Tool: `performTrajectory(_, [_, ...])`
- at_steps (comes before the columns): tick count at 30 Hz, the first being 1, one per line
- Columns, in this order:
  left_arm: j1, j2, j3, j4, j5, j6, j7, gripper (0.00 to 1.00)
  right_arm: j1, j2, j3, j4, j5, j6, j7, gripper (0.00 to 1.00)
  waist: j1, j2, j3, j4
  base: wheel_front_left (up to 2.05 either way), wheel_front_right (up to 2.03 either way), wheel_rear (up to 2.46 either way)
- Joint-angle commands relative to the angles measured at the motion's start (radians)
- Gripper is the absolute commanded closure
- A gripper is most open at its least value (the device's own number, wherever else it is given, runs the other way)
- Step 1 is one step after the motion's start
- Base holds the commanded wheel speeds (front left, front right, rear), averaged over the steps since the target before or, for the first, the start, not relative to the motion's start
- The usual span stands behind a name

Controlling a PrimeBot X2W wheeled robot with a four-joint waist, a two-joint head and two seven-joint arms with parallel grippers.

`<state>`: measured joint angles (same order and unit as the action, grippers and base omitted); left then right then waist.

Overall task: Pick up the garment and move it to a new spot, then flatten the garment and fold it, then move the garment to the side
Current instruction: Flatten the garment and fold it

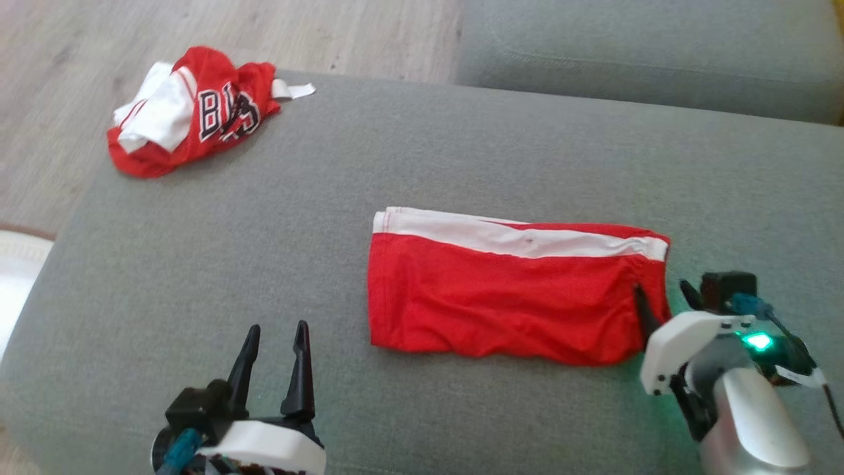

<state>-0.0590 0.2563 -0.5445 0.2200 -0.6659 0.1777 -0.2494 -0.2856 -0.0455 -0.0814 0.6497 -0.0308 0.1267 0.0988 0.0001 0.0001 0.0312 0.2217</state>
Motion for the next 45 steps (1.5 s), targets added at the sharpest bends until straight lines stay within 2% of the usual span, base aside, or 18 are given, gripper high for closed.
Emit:
performTrajectory(1, [-0.044, 0.002, 0.044, -0.028, 0.014, -0.002, -0.012, 0.0, -0.049, -0.005, 0.014, -0.021, -0.008, 0.004, -0.003, 0.0, -0.0001, -0.0001, 0.009, 0.01, 0.0, 0.0, 0.0])
performTrajectory(8, [-0.04, -0.015, 0.066, -0.019, 0.03, -0.014, -0.012, 0.0, -0.079, -0.005, -0.036, 0.119, 0.019, 0.004, 0.015, 0.0, -0.0001, -0.0001, 0.024, 0.017, 0.0, 0.0, 0.0])
performTrajectory(9, [-0.04, -0.017, 0.069, -0.018, 0.032, -0.015, -0.012, 0.0, -0.086, -0.005, -0.032, 0.137, 0.035, 0.004, 0.015, 0.09, -0.0001, -0.0001, 0.026, 0.015, 0.0, 0.0, 0.0])
performTrajectory(10, [-0.04, -0.019, 0.071, -0.017, 0.034, -0.017, -0.012, 0.0, -0.094, -0.005, -0.024, 0.154, 0.05, 0.004, 0.014, 0.51, -0.0001, -0.0001, 0.028, 0.013, 0.0, 0.0, 0.0])
performTrajectory(11, [-0.04, -0.021, 0.074, -0.016, 0.036, -0.019, -0.012, 0.0, -0.1, -0.005, -0.017, 0.17, 0.062, 0.004, 0.013, 0.59, -0.0001, -0.0001, 0.029, 0.009, 0.0, 0.0, 0.0])
performTrajectory(14, [-0.041, -0.025, 0.079, -0.011, 0.042, -0.023, -0.012, 0.0, -0.121, -0.005, 0.004, 0.21, 0.097, 0.004, 0.005, 1.0, -0.0001, -0.0001, 0.031, -0.005, 0.0, 0.0, 0.0])
performTrajectory(19, [-0.038, -0.027, 0.083, -0.006, 0.053, -0.026, -0.012, 0.0, -0.159, -0.005, 0.02, 0.249, 0.174, 0.004, -0.017, 1.0, -0.0001, -0.0001, 0.019, -0.041, 0.0, 0.0, 0.0])
performTrajectory(23, [-0.031, -0.025, 0.083, -0.007, 0.057, -0.026, -0.012, 0.0, -0.18, -0.018, -0.016, 0.251, 0.18, 0.004, -0.002, 1.0, -0.0001, -0.0001, -0.001, -0.076, 0.0, 0.0, 0.0])
performTrajectory(28, [-0.027, -0.024, 0.076, -0.01, 0.059, -0.025, -0.01, 0.0, -0.179, -0.1, -0.06, 0.226, 0.19, 0.004, 0.057, 1.0, -0.0001, -0.0001, -0.016, -0.109, 0.0, 0.0, 0.0])
performTrajectory(29, [-0.026, -0.024, 0.074, -0.011, 0.058, -0.025, -0.009, 0.0, -0.171, -0.135, -0.074, 0.207, 0.191, 0.004, 0.078, 1.0, -0.0001, -0.0001, -0.016, -0.118, 0.0, 0.0, 0.0])
performTrajectory(33, [-0.025, -0.023, 0.072, -0.013, 0.057, -0.024, -0.009, 0.0, -0.153, -0.172, -0.096, 0.168, 0.204, 0.004, 0.114, 1.0, -0.0001, -0.0001, -0.013, -0.132, 0.0, 0.0, 0.0])
performTrajectory(39, [-0.026, -0.023, 0.07, -0.013, 0.056, -0.021, -0.009, 0.0, -0.123, -0.128, -0.101, 0.098, 0.257, 0.004, 0.161, 1.0, -0.0001, -0.0001, -0.012, -0.141, 0.0, 0.0, 0.0])
performTrajectory(45, [-0.021, -0.024, 0.066, -0.009, 0.052, -0.022, -0.009, 0.0, -0.073, -0.06, -0.032, -0.044, 0.375, 0.004, 0.224, 1.0, -0.0001, -0.0001, -0.027, -0.141, 0.0, 0.0, 0.0])
